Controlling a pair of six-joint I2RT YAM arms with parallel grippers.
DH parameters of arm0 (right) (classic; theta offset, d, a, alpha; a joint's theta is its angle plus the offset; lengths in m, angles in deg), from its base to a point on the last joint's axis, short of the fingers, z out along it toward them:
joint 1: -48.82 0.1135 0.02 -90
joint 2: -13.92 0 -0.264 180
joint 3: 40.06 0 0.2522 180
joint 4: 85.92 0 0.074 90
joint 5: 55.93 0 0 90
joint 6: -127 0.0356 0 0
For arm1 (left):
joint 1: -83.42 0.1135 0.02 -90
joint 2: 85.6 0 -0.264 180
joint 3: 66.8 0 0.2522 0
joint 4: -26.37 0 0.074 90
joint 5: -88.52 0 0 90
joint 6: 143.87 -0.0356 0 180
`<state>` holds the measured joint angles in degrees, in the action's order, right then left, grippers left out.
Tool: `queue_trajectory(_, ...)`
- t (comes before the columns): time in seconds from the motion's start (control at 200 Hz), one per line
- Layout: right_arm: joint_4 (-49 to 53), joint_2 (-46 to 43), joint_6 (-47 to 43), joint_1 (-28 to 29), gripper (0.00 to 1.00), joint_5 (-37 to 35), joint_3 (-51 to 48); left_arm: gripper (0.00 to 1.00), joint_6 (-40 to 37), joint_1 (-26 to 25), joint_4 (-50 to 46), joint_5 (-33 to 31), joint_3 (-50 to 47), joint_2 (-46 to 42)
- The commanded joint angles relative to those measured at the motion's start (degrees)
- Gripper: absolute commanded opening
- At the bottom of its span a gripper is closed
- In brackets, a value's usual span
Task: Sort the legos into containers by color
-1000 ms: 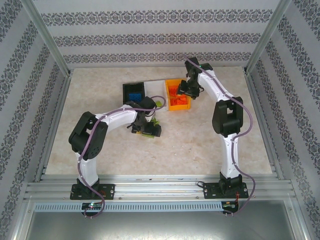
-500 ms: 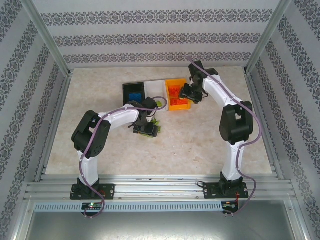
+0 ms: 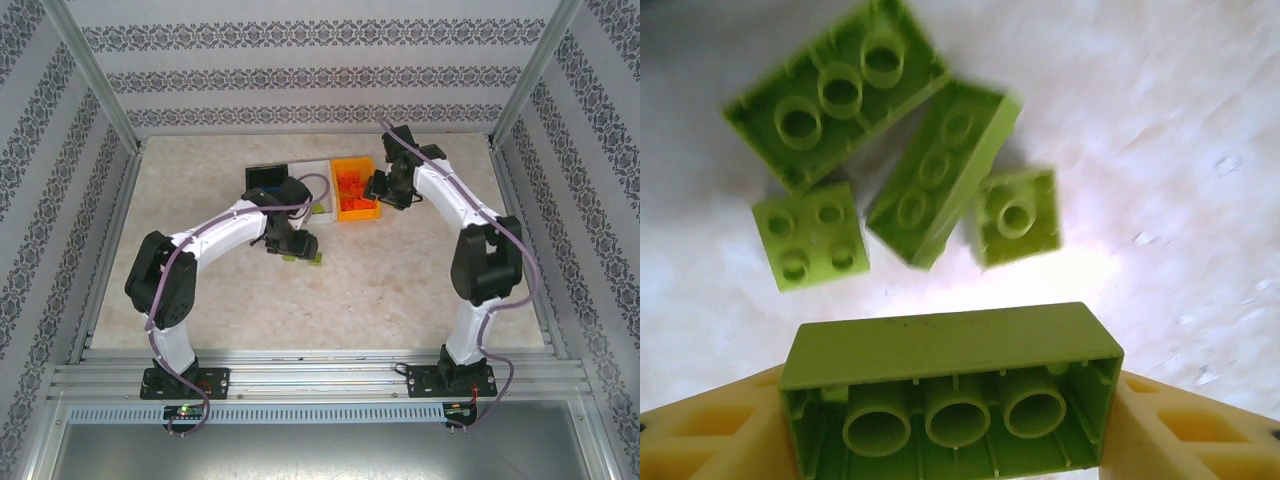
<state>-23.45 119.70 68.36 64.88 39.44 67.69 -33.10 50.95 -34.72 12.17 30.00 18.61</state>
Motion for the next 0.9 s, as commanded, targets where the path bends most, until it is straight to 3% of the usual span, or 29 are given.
queue_trajectory(0.0, -6.66, -11.93, -4.69, 2.64, 0.73, -11.05, -4.56, 0.64, -2.04, 2.29, -4.23, 0.34, 7.67, 0.38)
queue_trajectory(0.03, -9.83, -14.57, -3.17, 2.22, 0.93, -11.05, -7.60, 0.64, -2.45, 2.90, -4.75, 0.45, 10.21, 1.48)
queue_trajectory(0.045, -11.39, -15.97, -2.09, 1.86, 0.97, -10.68, -9.18, 0.64, -2.66, 3.12, -5.05, 0.43, 11.58, 2.12)
queue_trajectory(0.125, -17.50, -21.29, 6.93, -2.87, 0.98, -5.33, -17.23, 0.64, -3.93, 4.06, -6.74, 0.62, 18.91, 6.13)
queue_trajectory(0.24, -28.81, -23.82, 15.84, -11.95, 0.98, 15.97, -27.90, 0.64, -4.90, 4.69, -8.89, 0.02, 28.61, 12.11)
queue_trajectory(0.28, -29.04, -24.06, 15.73, -13.41, 0.98, 19.43, -29.45, 0.64, -4.95, 4.86, -9.11, -0.35, 31.12, 13.83)
queue_trajectory(0.43, -24.55, -29.98, 7.58, -12.13, 0.98, 14.39, -33.89, 0.64, -4.52, 5.56, -9.75, -1.12, 38.34, 19.19)
queue_trajectory(0.64, -27.88, -40.54, 8.28, -11.28, 0.98, 11.77, -46.15, 0.65, -4.69, 6.30, -10.28, -2.16, 44.40, 25.13)
queue_trajectory(0.899, -24.83, -44.64, 6.55, -8.40, 0.98, 11.14, -49.97, 0.65, -4.35, 8.04, -9.99, -1.15, 46.41, 28.87)
